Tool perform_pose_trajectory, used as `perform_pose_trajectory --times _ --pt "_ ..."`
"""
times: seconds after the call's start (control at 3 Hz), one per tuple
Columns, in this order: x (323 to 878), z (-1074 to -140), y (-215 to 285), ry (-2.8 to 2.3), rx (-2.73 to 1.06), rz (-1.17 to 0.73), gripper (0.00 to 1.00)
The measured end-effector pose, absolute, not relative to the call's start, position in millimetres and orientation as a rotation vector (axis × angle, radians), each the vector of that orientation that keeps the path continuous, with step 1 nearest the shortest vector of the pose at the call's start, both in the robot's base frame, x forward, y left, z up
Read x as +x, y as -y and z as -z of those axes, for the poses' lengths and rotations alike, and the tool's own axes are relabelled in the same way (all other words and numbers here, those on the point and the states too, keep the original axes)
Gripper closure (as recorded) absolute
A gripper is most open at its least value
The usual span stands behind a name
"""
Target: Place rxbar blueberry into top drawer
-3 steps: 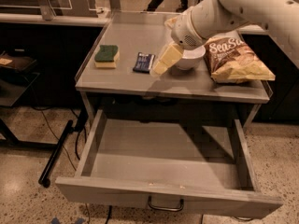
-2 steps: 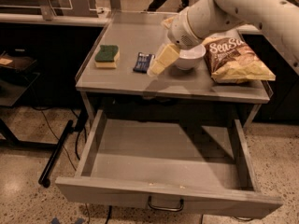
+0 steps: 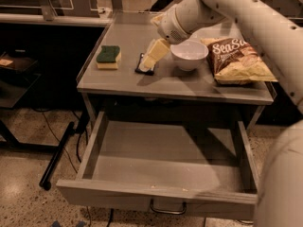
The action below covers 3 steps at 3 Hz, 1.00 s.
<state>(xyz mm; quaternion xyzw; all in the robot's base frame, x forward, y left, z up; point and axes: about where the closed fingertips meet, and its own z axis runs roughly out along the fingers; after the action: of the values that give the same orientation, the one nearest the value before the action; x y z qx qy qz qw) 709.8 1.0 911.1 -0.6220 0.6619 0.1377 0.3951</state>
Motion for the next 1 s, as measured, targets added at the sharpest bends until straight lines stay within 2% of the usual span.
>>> perform_pose_trajectory --times 1.0 --pt "743.4 -879.7 -20.6 -1.711 -1.606 -0.427 0.0"
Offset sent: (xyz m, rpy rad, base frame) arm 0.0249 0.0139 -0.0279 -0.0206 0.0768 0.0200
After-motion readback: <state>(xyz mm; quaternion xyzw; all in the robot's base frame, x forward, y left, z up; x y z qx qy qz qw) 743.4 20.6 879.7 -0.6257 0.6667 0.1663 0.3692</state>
